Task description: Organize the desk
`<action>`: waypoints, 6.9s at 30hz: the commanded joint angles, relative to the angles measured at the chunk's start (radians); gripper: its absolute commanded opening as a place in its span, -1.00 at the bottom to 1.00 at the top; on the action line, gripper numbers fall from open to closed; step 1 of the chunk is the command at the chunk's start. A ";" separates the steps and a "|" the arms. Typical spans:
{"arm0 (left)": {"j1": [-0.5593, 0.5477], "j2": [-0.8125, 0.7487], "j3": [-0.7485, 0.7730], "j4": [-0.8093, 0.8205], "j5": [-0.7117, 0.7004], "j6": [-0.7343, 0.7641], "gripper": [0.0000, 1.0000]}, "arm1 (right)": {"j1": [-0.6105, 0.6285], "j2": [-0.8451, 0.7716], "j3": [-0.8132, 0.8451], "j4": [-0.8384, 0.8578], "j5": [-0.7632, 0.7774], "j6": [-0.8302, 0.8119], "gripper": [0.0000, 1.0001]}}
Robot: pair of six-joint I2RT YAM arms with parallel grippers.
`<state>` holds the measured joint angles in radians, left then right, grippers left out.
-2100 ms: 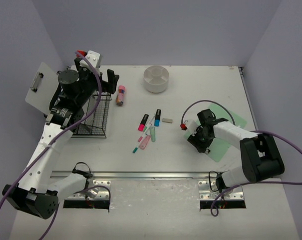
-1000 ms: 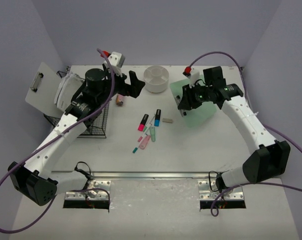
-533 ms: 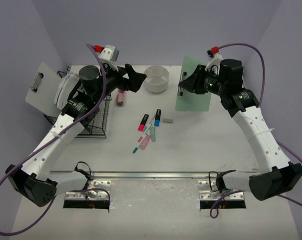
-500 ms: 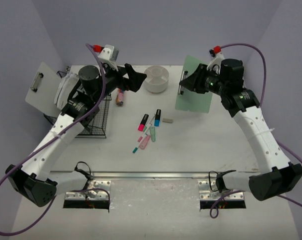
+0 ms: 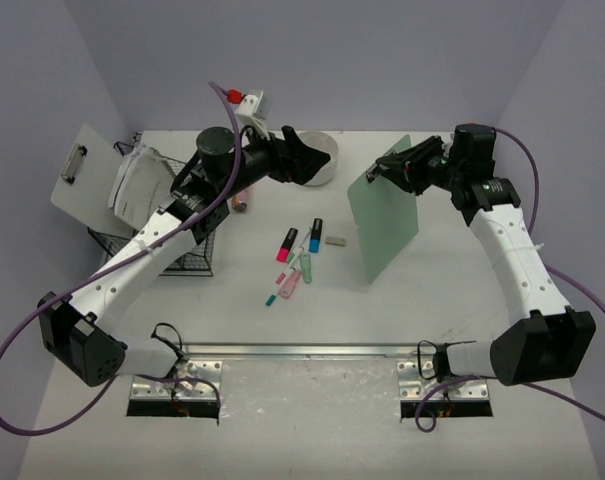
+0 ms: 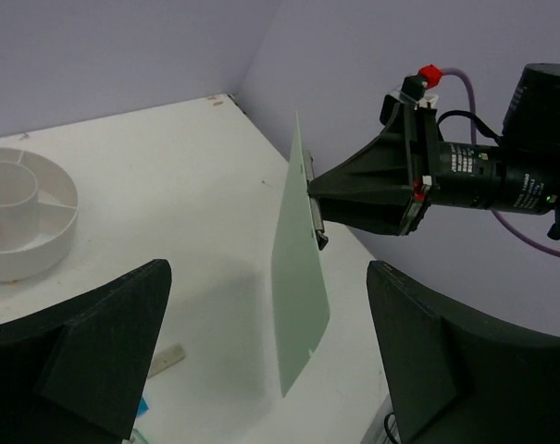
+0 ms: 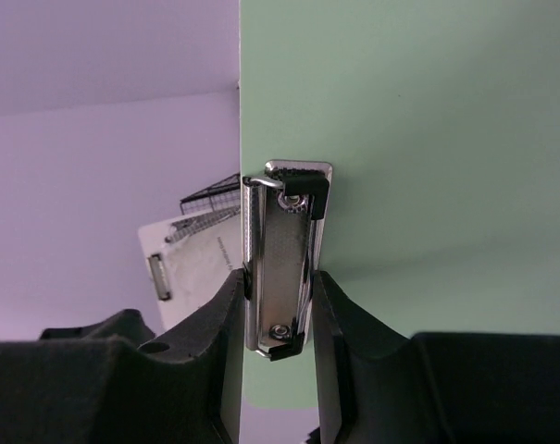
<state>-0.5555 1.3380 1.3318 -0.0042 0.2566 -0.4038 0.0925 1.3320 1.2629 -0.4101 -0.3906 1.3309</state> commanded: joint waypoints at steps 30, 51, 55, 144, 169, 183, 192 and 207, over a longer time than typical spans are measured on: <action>-0.218 0.229 0.187 0.016 -0.240 0.082 -0.12 | -0.014 -0.036 0.016 0.110 -0.084 0.196 -1.00; -0.236 0.293 0.235 0.030 -0.250 0.088 -0.27 | -0.014 -0.056 -0.001 0.104 -0.094 0.207 -1.00; -0.236 0.297 0.245 0.030 -0.251 0.092 -0.34 | -0.013 -0.062 -0.005 0.097 -0.097 0.208 -1.00; 1.270 0.031 0.681 -0.632 0.423 0.457 -1.00 | -0.016 0.024 -0.143 0.488 -0.436 -0.203 0.97; 1.273 -0.078 0.180 -0.427 0.331 0.414 -1.00 | -0.016 0.042 -0.200 0.488 -0.448 -0.219 0.97; 1.273 -0.137 0.001 -0.350 0.317 0.327 -0.75 | -0.017 0.051 -0.217 0.464 -0.464 -0.248 0.97; 1.273 -0.152 0.016 -0.345 0.310 0.277 0.35 | -0.017 0.052 -0.175 0.358 -0.429 -0.360 0.97; 1.041 0.087 0.685 -0.463 0.073 0.379 0.35 | -0.016 0.041 -0.094 0.148 -0.270 -0.703 0.88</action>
<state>0.6636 1.3232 1.7884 -0.3413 0.4911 -0.1742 0.0806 1.3888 1.1109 -0.2094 -0.7286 0.7755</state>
